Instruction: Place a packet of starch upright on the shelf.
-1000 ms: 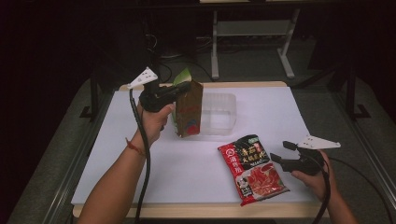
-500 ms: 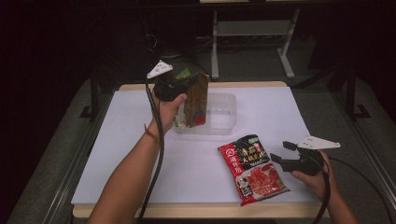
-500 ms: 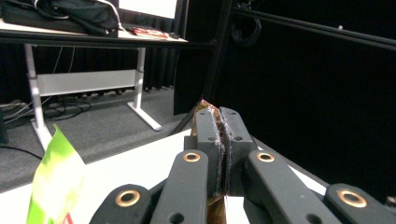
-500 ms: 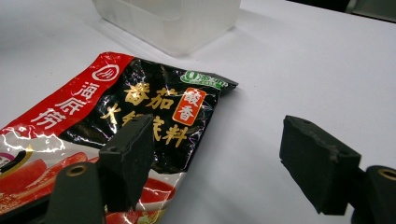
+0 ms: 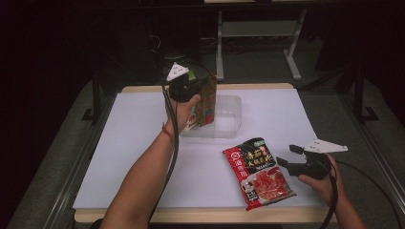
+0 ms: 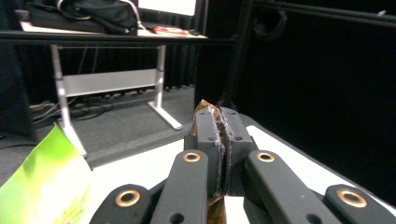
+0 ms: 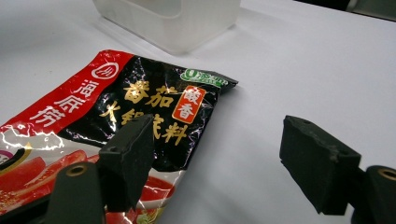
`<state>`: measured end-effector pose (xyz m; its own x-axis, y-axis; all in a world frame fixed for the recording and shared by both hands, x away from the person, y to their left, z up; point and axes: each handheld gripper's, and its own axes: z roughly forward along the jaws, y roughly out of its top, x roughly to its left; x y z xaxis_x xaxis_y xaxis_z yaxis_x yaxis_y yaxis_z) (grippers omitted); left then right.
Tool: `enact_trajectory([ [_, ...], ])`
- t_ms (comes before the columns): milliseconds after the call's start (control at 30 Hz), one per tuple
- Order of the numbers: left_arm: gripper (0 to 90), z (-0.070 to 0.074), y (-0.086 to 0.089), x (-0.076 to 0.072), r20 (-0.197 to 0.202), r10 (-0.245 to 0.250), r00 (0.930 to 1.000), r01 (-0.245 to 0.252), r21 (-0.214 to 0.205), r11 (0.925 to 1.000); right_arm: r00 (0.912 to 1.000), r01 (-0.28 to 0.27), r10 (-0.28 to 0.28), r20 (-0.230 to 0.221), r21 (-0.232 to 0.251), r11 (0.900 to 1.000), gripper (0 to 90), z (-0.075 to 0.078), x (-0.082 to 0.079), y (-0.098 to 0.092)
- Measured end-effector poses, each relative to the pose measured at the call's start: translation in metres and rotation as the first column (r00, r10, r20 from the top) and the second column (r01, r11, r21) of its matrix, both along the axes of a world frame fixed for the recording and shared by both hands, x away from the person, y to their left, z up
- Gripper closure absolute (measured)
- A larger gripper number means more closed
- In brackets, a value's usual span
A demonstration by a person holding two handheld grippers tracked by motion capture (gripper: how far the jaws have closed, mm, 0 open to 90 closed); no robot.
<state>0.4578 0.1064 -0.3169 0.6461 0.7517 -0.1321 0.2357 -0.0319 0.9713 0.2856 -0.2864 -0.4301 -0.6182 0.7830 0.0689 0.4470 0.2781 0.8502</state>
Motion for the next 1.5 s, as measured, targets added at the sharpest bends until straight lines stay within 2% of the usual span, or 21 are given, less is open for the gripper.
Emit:
enact_trajectory([
  [133, 88.2, -0.007, -0.007, 0.007, 0.0, 0.018, 0.9998, -0.018, 0.026, 0.9995, 1.0, -0.003, 0.003, -0.001, -0.009, 1.0, 25.4, 0.0, 0.0, 0.001],
  [200, 88.2, -0.012, -0.009, 0.009, -0.007, 0.021, 0.9998, -0.021, 0.03, 0.9993, 1.0, -0.003, 0.003, -0.001, -0.009, 1.0, 25.4, -0.001, 0.0, 0.001],
  [233, 88.1, -0.014, -0.01, 0.01, -0.009, 0.02, 0.9998, -0.019, 0.019, 0.9996, 1.0, -0.003, 0.003, -0.002, -0.01, 0.9999, 25.4, -0.001, 0.0, 0.001],
  [300, 88.1, -0.018, -0.01, 0.01, -0.009, 0.009, 0.9999, -0.009, 0.004, 1.0, 1.0, -0.003, 0.003, -0.002, -0.011, 0.9999, 25.4, -0.001, 0.0, 0.001],
  [667, 87.8, -0.036, -0.011, -0.001, 0.0, -0.051, 0.9987, 0.051, 0.044, 0.9977, 0.9999, -0.012, 0.012, -0.003, -0.017, 0.9998, 25.4, -0.002, 0.001, 0.004],
  [733, 87.8, -0.039, -0.007, -0.003, 0.003, -0.058, 0.9983, 0.058, 0.025, 0.998, 0.9999, -0.011, 0.01, -0.006, -0.016, 0.9998, 25.4, -0.002, 0.001, 0.004],
  [900, 87.5, -0.041, 0.002, -0.007, 0.012, -0.084, 0.9964, 0.084, 0.022, 0.9962, 0.9999, -0.012, 0.011, -0.01, -0.017, 0.9998, 25.4, -0.002, 0.001, 0.005],
  [1200, 87.0, -0.044, 0.013, -0.013, 0.02, -0.102, 0.9945, 0.102, 0.019, 0.9946, 0.9998, -0.015, 0.015, -0.009, -0.022, 0.9996, 25.4, -0.003, 0.002, 0.006],
  [1500, 86.4, -0.042, 0.016, -0.023, 0.034, -0.12, 0.9921, 0.118, 0.058, 0.9913, 0.9997, -0.019, 0.019, -0.012, -0.025, 0.9995, 25.4, -0.003, 0.002, 0.007],
])
